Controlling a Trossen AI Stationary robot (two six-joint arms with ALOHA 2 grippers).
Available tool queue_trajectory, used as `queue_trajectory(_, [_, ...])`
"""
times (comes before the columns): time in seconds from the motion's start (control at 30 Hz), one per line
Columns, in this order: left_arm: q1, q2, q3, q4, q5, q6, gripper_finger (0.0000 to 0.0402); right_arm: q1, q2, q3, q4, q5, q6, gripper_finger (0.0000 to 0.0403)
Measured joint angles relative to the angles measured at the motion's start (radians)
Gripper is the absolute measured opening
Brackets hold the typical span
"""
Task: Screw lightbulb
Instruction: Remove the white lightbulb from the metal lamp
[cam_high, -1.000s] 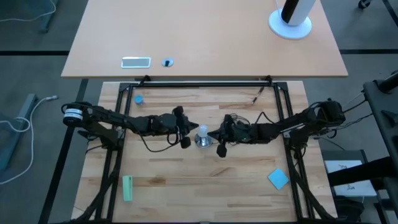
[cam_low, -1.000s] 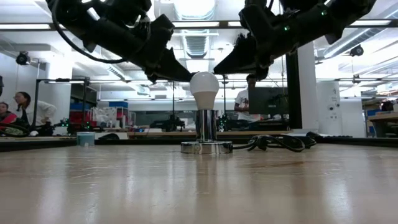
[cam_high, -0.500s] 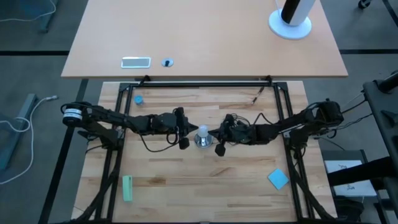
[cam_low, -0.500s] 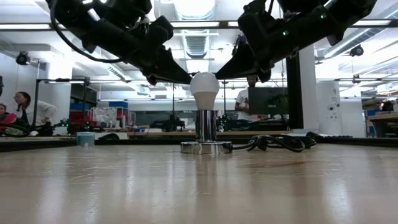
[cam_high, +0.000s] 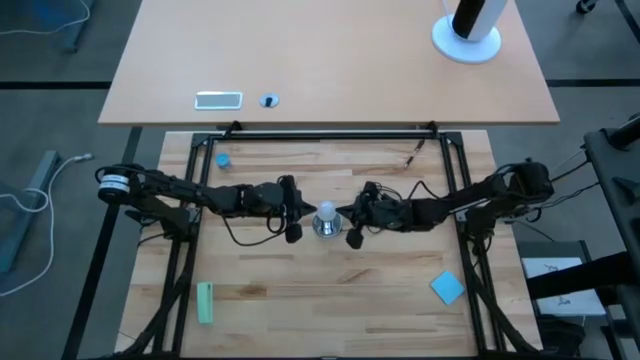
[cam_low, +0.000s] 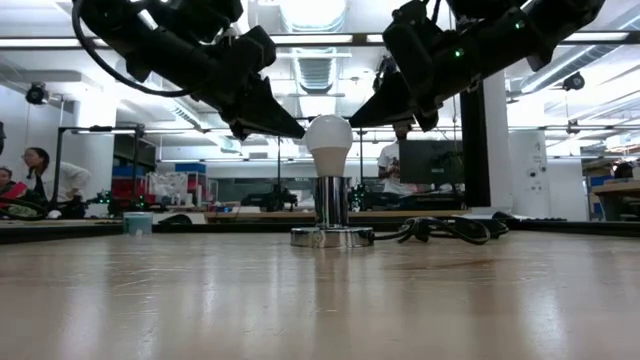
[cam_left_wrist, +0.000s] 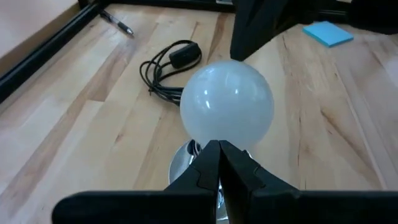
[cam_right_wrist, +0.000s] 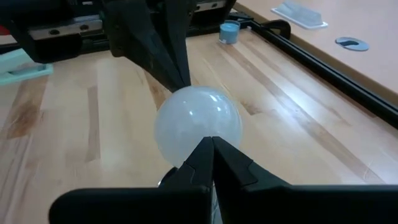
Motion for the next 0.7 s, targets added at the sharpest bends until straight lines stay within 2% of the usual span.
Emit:
queue_trajectory(0.2, [0.0, -0.004, 0.0, 0.007, -0.044, 0.0, 0.0, 0.004, -0.039, 0.0, -0.029, -0.001, 0.007, 0.0])
queue_trajectory(0.33, [0.001, -0.004, 0.0, 0.013, -0.085, 0.02, 0.0, 0.007, -0.041, 0.0, -0.004, -0.076, -0.016, 0.0])
queue_trajectory(0.5, [0.001, 0.003, 0.0, 0.069, -0.162, 0.072, 0.0, 0.013, -0.01, -0.001, 0.043, -0.09, -0.036, 0.0])
queue_trajectory(0.7, [0.002, 0.024, 0.0, 0.127, -0.159, 0.087, 0.0, 0.012, 0.028, -0.001, 0.07, -0.086, -0.039, 0.0])
